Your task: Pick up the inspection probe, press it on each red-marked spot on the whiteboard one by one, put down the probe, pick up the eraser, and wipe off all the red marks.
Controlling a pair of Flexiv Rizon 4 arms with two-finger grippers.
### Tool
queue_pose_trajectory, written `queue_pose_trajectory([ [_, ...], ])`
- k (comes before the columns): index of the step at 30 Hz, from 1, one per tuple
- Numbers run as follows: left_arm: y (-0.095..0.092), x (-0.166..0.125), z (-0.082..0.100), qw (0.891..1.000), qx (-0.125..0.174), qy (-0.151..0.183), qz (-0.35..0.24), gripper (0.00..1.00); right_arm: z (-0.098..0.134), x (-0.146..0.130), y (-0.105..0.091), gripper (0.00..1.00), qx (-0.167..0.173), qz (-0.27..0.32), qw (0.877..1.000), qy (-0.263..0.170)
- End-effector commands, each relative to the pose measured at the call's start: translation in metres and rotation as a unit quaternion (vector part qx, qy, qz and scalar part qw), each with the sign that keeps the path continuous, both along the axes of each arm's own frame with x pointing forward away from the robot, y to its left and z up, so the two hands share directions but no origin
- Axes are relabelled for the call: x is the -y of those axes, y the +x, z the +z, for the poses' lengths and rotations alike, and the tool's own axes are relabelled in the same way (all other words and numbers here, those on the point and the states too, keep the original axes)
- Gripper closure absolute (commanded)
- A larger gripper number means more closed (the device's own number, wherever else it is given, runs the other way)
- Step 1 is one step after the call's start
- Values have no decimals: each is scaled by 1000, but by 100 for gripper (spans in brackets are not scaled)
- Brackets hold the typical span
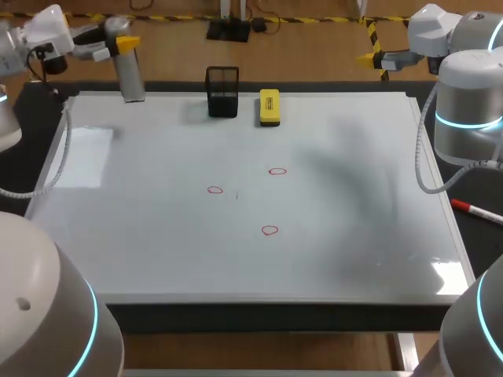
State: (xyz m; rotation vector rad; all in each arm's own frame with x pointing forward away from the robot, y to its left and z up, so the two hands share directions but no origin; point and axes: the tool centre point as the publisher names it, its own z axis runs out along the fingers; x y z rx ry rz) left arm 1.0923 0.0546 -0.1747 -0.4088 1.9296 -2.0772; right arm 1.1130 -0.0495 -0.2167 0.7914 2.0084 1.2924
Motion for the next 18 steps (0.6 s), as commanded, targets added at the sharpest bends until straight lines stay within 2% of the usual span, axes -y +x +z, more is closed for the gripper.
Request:
queue_pose_trajectory([
  [1,-4,-3,-5,1000,1,-1,6,100,0,0,0,0,-1,0,1000,0],
  [18,-5,-30,-21,1000,-5,1,20,100,0,0,0,0,-1,0,1000,0],
])
